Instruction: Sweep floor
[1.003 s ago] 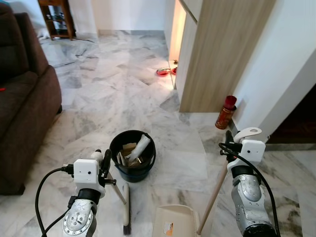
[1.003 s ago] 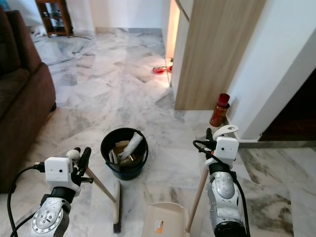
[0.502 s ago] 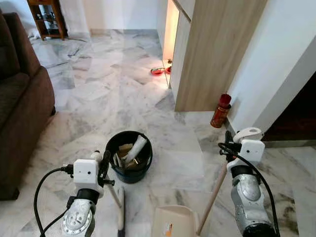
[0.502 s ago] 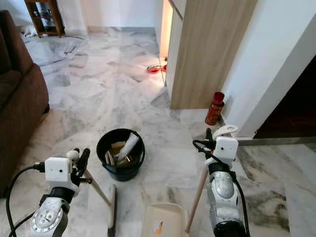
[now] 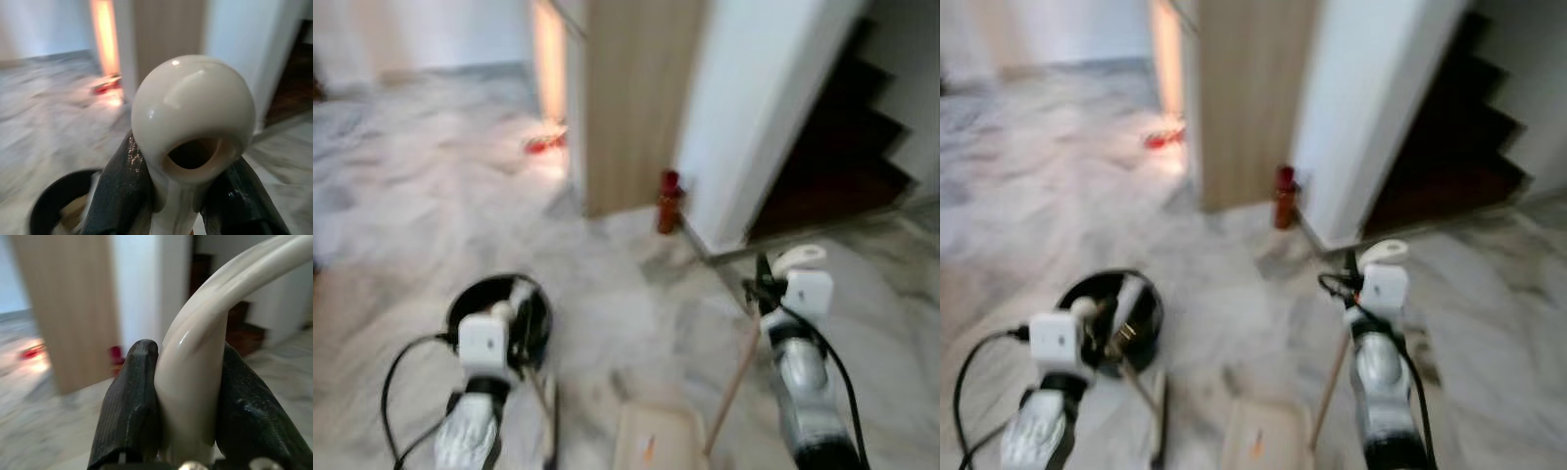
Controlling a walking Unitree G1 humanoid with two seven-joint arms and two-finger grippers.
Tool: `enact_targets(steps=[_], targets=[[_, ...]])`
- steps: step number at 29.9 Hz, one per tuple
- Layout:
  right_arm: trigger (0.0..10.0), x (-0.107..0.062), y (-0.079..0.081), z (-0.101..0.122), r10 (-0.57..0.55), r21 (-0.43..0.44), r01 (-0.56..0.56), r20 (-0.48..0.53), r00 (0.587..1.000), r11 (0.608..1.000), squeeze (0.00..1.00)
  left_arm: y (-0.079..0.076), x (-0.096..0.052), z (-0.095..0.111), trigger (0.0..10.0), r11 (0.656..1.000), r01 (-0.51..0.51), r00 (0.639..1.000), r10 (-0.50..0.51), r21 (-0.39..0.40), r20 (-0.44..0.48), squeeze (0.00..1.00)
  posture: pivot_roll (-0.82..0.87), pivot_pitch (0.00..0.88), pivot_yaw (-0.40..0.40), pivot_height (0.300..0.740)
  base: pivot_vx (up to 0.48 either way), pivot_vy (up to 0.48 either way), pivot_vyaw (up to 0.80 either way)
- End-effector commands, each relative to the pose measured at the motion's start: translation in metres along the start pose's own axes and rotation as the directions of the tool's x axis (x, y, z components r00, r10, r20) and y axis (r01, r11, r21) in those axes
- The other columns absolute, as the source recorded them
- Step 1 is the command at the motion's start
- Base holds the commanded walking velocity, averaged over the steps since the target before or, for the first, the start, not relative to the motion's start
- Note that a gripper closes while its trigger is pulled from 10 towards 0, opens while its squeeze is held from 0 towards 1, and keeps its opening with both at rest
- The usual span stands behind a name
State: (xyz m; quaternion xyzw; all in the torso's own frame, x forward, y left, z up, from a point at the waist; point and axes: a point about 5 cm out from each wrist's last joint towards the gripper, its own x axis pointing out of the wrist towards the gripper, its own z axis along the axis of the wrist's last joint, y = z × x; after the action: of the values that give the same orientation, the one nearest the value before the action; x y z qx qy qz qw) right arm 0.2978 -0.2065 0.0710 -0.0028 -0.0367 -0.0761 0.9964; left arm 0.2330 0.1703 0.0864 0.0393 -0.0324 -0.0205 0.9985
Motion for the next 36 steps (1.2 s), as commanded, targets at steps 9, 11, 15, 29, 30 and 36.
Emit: enact_targets(steps=[9, 11, 15, 29, 30, 36], targets=[[10.0, 0.002, 0.004, 0.004, 0.017, -0.007, -0.017, 0.020, 1.000, 1.000, 0.00, -0.002, 0.007, 0.009, 10.0, 1.000, 0.023, 0.998, -0.023, -0.013, 0.053, 0.00, 0.05, 0.000, -0.048, 0.740, 0.000, 0.000, -0.76], [10.0, 0.001, 0.004, 0.003, 0.017, -0.008, -0.017, 0.020, 1.000, 1.000, 0.00, -0.003, 0.008, 0.009, 10.0, 1.000, 0.025, 0.998, -0.024, -0.014, 0.055, 0.00, 0.05, 0.000, -0.048, 0.740, 0.000, 0.000, -0.76], [10.0, 0.001, 0.005, 0.003, 0.017, -0.007, -0.017, 0.021, 1.000, 1.000, 0.00, -0.002, 0.006, 0.009, 10.0, 1.000, 0.023, 0.998, -0.022, -0.016, 0.053, 0.00, 0.05, 0.000, -0.048, 0.740, 0.000, 0.000, -0.76], [10.0, 0.002, 0.006, 0.005, 0.019, -0.009, -0.019, 0.027, 0.999, 1.000, 0.00, 0.001, 0.018, 0.012, 10.0, 1.000, 0.015, 0.997, -0.015, -0.004, 0.074, 0.00, 0.04, 0.000, -0.056, 0.740, 0.000, -0.192, -0.75], [10.0, 0.002, 0.005, 0.005, 0.017, -0.009, -0.017, 0.026, 1.000, 1.000, 0.00, 0.001, 0.018, 0.012, 10.0, 1.000, 0.015, 0.997, -0.015, -0.004, 0.074, 0.00, 0.04, 0.000, -0.056, 0.740, 0.000, 0.000, -0.74], [10.0, 0.002, 0.006, 0.004, 0.015, -0.006, -0.014, 0.023, 1.000, 1.000, 0.00, 0.003, 0.018, 0.012, 10.0, 1.000, 0.028, 0.997, -0.027, -0.009, 0.074, 0.00, 0.05, 0.000, -0.053, 0.740, 0.000, 0.000, -0.75]])
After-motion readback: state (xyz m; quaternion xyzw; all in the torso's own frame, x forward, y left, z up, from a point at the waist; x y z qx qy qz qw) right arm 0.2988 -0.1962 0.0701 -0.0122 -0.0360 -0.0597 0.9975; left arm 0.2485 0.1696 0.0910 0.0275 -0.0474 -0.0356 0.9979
